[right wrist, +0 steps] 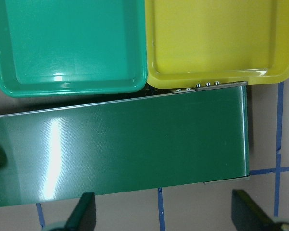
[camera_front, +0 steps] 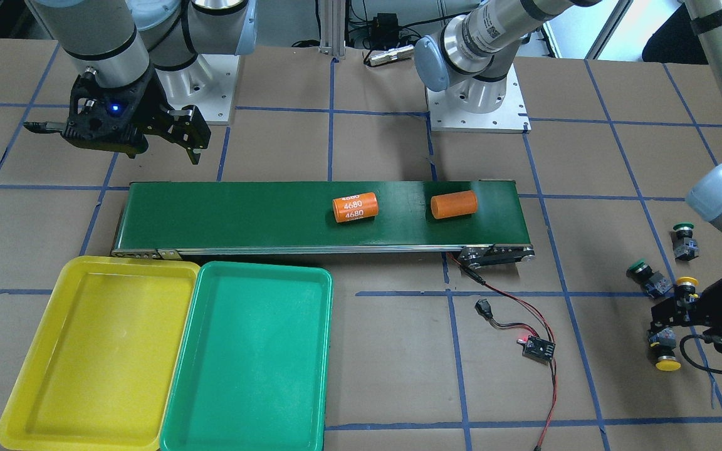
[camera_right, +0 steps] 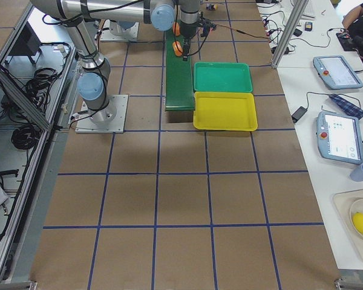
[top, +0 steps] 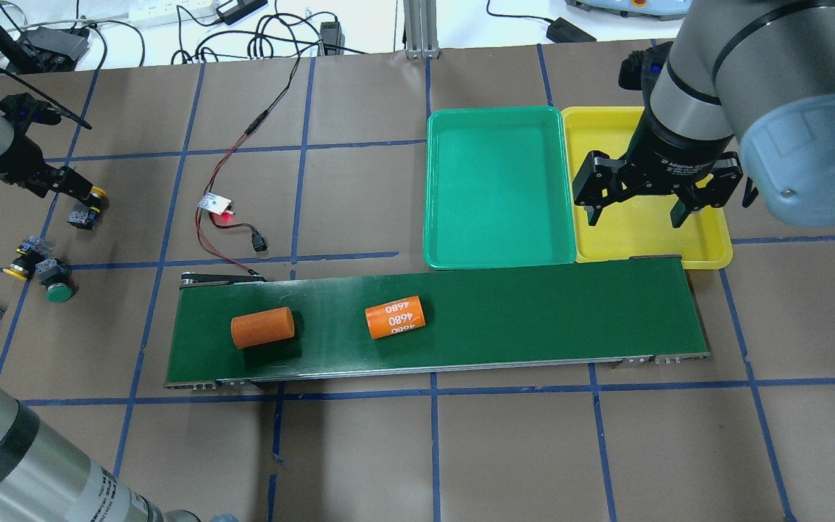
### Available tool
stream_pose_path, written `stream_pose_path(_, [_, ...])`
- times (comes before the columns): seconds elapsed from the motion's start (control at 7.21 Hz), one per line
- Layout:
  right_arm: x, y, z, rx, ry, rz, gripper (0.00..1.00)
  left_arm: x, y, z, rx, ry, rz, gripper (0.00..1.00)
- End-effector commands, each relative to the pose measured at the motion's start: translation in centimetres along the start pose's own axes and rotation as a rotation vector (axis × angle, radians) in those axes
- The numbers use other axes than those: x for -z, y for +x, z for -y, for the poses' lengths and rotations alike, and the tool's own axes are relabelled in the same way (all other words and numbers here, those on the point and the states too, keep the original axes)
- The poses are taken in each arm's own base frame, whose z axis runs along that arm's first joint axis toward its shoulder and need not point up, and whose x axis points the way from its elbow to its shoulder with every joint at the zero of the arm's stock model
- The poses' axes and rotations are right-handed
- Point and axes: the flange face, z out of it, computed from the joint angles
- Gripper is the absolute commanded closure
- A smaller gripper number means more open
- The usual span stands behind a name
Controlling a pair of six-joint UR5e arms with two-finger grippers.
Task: Sort buttons by color to trays
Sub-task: 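Grasp the yellow push button with the left gripper and carry it to the belt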
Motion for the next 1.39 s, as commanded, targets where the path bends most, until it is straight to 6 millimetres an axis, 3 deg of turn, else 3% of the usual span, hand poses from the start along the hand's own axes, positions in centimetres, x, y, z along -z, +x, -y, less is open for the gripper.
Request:
stream_pose_path(0.0, [0.0,0.0,0.0,-0.001,0.001,0.001,0.0,-3.7,-0.6,0.7,0.045,-0.019,-0.018,0.0])
stream_pose_path(0.14, [0.0,0.0,0.0,-0.002,0.001,0.001,0.0,-3.9,-0.3,0.5,0.042,-0.024,-0.021,0.19])
stream_pose_path(0.28, [0.0,0.0,0.0,-0.002,0.0,0.002,0.0,-3.6,-0.7,0.6,0.043,-0.02,-0.013,0.81])
stream_pose_path(0.42, [0.0,0.0,0.0,-0.002,0.0,0.002,0.0,-4.0,-0.6,0.7,0.042,-0.023,-0.018,1.0])
stream_pose_path(0.55, [0.1,0.0,-0.1,-0.002,0.001,0.001,0.0,-3.1,-0.4,0.8,0.038,-0.021,-0.014,1.0])
stream_pose_path(0.83, [-0.1,0.0,-0.1,-0.002,-0.004,-0.001,0.0,1.2,1.7,0.9,-0.018,-0.036,-0.042,1.0])
stream_pose_path(0.97, [-0.4,0.0,-0.1,-0.002,-0.009,0.0,0.0,5.8,5.6,0.7,-0.098,-0.054,-0.06,1.0])
stream_pose_path(1.11, [-0.4,0.0,-0.2,-0.005,-0.007,0.001,0.0,9.9,11.8,0.4,-0.245,-0.074,-0.077,1.0])
stream_pose_path(1.25, [-0.4,0.0,-0.2,-0.007,-0.007,0.0,0.0,12.3,16.0,-1.6,-0.41,-0.119,-0.057,1.0])
